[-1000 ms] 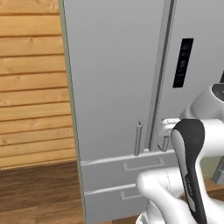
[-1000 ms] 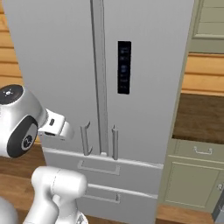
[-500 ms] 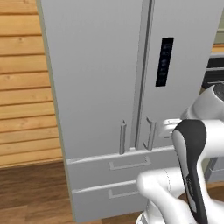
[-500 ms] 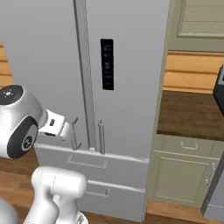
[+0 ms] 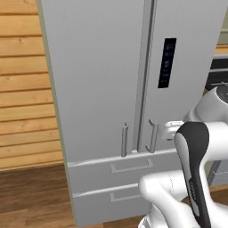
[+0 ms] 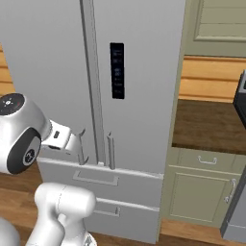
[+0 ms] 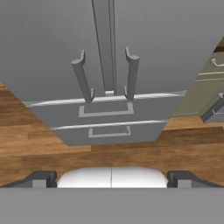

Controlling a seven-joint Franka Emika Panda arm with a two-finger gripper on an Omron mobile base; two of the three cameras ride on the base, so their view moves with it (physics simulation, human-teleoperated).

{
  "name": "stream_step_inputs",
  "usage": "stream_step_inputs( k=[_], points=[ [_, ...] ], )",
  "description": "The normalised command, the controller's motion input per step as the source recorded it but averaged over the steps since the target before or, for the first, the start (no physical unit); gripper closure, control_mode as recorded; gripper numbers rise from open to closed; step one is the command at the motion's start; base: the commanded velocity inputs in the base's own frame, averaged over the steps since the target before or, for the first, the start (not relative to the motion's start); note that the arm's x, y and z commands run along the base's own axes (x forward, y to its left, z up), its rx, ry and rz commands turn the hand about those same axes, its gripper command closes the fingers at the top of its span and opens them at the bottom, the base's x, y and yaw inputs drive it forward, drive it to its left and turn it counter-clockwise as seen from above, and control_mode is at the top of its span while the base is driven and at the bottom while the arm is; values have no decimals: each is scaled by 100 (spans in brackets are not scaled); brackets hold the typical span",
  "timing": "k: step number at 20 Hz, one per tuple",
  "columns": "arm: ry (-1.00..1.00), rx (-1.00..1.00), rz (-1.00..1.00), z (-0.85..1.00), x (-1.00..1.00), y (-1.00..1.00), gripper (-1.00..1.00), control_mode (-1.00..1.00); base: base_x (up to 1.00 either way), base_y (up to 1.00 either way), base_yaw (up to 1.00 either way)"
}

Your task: Take the strawberry from the fridge and place it on top of the pancake, located on the dining counter.

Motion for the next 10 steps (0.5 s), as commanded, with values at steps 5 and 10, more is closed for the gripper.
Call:
stream_step_inputs(
  k=[5, 10],
  points=[
    [2, 0, -1, 0, 11, 0, -100, -100, -37, 0, 0],
    [12, 0, 0, 0, 99, -18, -100, -100, 0, 0, 0]
  ],
)
